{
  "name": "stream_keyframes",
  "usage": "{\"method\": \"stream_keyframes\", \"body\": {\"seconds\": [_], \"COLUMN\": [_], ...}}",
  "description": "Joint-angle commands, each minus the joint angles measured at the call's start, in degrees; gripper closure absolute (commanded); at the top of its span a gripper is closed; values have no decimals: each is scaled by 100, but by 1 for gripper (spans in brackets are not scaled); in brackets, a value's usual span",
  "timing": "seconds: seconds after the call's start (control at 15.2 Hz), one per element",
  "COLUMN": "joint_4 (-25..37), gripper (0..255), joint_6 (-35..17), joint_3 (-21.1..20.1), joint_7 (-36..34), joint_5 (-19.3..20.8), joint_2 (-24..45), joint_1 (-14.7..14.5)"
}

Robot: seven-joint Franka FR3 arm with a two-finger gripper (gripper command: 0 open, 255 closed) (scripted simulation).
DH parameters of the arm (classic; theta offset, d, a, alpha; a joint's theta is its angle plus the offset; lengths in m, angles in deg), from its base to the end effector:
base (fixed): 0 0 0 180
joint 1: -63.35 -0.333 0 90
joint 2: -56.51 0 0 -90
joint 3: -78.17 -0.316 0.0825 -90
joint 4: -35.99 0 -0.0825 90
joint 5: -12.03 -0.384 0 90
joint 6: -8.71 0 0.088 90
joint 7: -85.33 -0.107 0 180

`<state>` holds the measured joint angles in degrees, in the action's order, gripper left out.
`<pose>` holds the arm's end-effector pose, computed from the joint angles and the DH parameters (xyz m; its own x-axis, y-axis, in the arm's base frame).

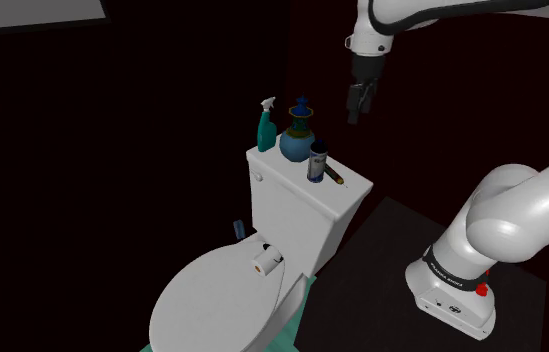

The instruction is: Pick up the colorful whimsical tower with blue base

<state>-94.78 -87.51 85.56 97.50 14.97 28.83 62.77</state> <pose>0.3904 -0.0575 0.5259 0.9856 0.1215 -0.1178 0.1181 -0.9924 -0.0355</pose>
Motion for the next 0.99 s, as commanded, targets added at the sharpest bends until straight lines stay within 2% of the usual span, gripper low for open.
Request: {"method": "stream_keyframes", "body": {"seconds": [0.0,0.46,0.92], "joint_4": [321,1713,3525], "gripper": [0,0,0], "joint_6": [-131,-333,-151], "joint_3": [83,356,528], "joint_7": [89,454,821], "joint_5": [-9,-171,-497], "joint_2": [450,2056,3726], "joint_1": [6,58,230]}}
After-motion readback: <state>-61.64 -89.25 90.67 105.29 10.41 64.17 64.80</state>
